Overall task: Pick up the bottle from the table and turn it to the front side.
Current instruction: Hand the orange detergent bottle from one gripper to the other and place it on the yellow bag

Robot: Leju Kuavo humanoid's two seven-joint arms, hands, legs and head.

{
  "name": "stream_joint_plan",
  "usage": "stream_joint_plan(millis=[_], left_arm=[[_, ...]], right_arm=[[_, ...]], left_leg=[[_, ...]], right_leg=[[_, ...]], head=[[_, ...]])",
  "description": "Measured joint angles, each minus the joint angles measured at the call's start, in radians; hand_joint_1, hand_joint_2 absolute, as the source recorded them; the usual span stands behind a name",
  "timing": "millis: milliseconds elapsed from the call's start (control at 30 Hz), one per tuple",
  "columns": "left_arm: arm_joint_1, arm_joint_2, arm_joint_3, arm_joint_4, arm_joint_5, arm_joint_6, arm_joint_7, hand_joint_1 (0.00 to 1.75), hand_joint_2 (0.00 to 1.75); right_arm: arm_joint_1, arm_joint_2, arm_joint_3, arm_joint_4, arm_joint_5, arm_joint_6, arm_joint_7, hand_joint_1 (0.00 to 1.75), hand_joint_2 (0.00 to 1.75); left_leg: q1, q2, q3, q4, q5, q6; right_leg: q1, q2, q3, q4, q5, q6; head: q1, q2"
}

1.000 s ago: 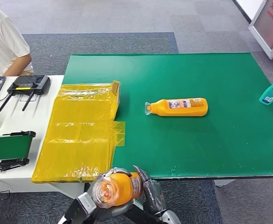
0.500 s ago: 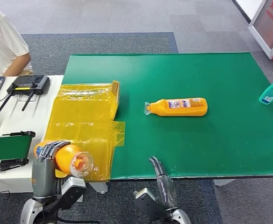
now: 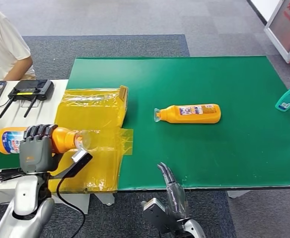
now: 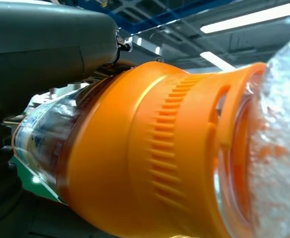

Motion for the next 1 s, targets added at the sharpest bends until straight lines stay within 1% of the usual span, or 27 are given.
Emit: stream_joint_plan(millis=[67,200,300,400,467,533,667,800,900,1000], left_arm=[[-0.062,0.016,-0.022,0.055,-0.007,-0.046,-0.003,1.75,1.75],[-0.182,0.043,-0.09,0.186,0.004,-0.119,-0.078,1.75,1.75],[-0.25,0.046,-0.134,0.282,0.026,-0.142,-0.119,1.75,1.75],[-0.299,0.038,-0.166,0.363,0.065,-0.148,-0.155,1.75,1.75],[-0.332,0.02,-0.18,0.431,0.122,-0.152,-0.192,1.75,1.75],[-0.367,-0.01,-0.195,0.513,0.165,-0.151,-0.22,1.75,1.75],[-0.415,-0.076,-0.226,0.653,0.19,-0.137,-0.231,1.75,1.75],[-0.441,-0.113,-0.244,0.729,0.202,-0.134,-0.238,1.75,1.75],[-0.451,-0.141,-0.252,0.77,0.24,-0.141,-0.251,1.75,1.75],[-0.466,-0.183,-0.259,0.82,0.303,-0.149,-0.245,1.75,1.75]], right_arm=[[0.0,0.013,-0.009,-0.004,0.006,0.02,0.002,0.0,1.75],[-0.003,0.027,-0.019,-0.007,0.004,0.053,-0.014,0.0,1.75],[-0.01,0.034,-0.027,-0.007,0.002,0.07,-0.027,0.0,1.75],[-0.017,0.042,-0.033,-0.007,-0.007,0.09,-0.039,0.0,1.75],[-0.027,0.049,-0.037,-0.008,-0.014,0.107,-0.055,0.0,1.75],[-0.046,0.059,-0.04,-0.012,-0.015,0.117,-0.071,0.0,1.75],[-0.078,0.078,-0.041,-0.025,-0.016,0.128,-0.081,0.0,1.75],[-0.083,0.084,-0.041,-0.031,-0.029,0.139,-0.086,0.0,1.75],[-0.089,0.088,-0.037,-0.039,-0.09,0.175,-0.095,0.0,1.75],[-0.114,0.089,-0.022,-0.044,-0.148,0.185,-0.11,0.0,1.75]], left_leg=[[0.0,0.0,0.0,0.0,0.001,0.0],[0.0,0.0,0.0,0.0,0.002,-0.001],[0.0,0.0,0.0,0.0,0.002,-0.001],[0.0,0.0,-0.001,0.0,0.002,0.0],[0.0,0.0,-0.001,0.0,0.002,0.0],[0.0,0.0,-0.001,0.0,0.002,0.0],[0.0,0.0,-0.001,0.0,0.003,0.0],[0.0,0.0,-0.001,0.0,0.003,0.0],[0.0,0.0,-0.002,0.0,0.003,0.0],[0.0,0.0,-0.002,0.0,0.003,0.001]], right_leg=[[0.0,0.0,0.0,0.0,0.0,0.0],[0.0,0.0,0.0,0.0,0.001,0.0],[0.0,0.0,0.0,0.0,0.002,0.0],[0.0,0.0,0.0,0.0,0.002,0.0],[0.0,0.0,-0.001,0.0,0.002,0.0],[0.0,0.0,0.0,0.0,0.002,0.0],[0.0,0.0,0.0,0.0,0.003,0.0],[0.0,0.0,-0.001,0.0,0.003,0.0],[0.0,0.0,-0.001,0.0,0.003,0.0],[0.0,0.0,-0.001,0.0,0.003,0.001]], head=[[0.0,0.0],[0.0,0.0],[0.0,0.0],[0.0,0.0],[0.0,0.0],[0.0,0.0],[0.0,0.0],[0.0,0.0],[0.0,0.0],[0.0,0.0]])
